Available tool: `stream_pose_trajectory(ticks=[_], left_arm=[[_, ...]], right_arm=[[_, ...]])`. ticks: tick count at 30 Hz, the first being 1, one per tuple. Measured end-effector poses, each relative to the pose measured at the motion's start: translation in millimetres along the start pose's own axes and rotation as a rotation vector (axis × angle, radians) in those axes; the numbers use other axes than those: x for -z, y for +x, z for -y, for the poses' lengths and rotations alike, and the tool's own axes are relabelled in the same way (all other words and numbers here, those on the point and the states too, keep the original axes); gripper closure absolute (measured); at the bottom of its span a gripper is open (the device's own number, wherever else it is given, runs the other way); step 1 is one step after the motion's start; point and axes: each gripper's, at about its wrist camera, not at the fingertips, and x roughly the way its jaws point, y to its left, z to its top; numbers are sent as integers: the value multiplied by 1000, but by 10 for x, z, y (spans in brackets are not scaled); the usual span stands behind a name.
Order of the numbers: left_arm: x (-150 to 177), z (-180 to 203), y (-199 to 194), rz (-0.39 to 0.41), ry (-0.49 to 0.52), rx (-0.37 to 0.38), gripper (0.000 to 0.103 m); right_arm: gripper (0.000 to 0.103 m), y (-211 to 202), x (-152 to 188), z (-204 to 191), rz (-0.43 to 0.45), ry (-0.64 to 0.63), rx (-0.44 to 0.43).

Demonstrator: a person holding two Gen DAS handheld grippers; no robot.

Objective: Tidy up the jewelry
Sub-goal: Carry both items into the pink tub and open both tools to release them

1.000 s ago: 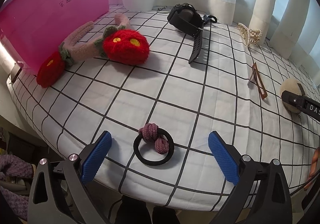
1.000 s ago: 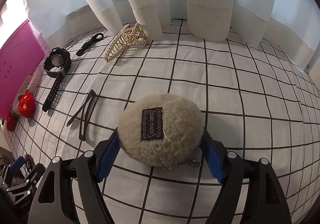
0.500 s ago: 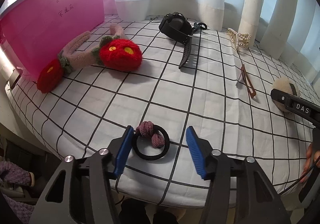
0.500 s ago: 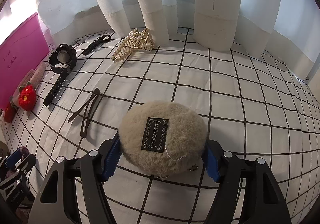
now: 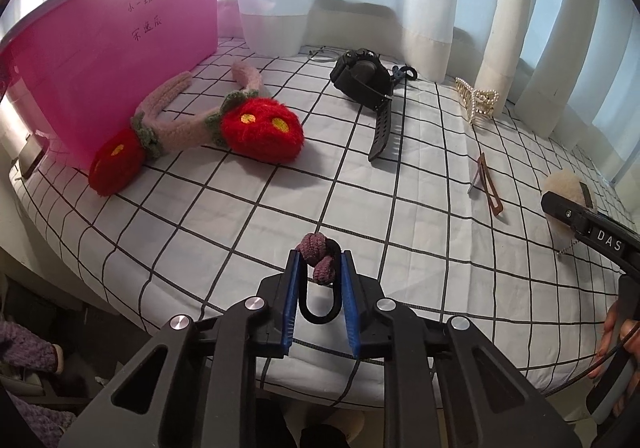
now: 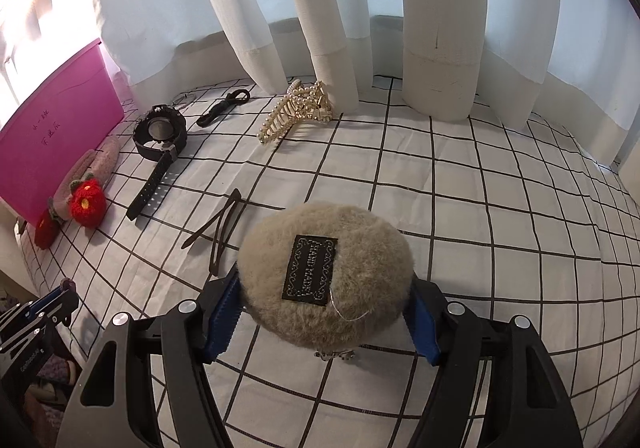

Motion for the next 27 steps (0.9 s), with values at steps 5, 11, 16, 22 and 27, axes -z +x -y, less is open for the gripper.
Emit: stream_pose_trajectory(ticks=[5,11,16,22,27], left_arm=[[-217,-84,-244,38,-29,7,83],[-532,-303,-704,128,-77,10,83],[-848,-701,-1073,187,-126,-15,83],[-1284,-1422,-1359,253,-177,-55,83],[-1597,-2031,-1429,281,-175,-86,82]], right_arm=[[35,-252,-140,-139,25,-29,-31],[35,-661,-471,-504,86,-90,-102],[35,-898,-787,-1031,141,-153,-184],[35,-1016,-1215,-1936,199,-246,-278],[35,-1003,-1617,-2797,218,-294,-392]])
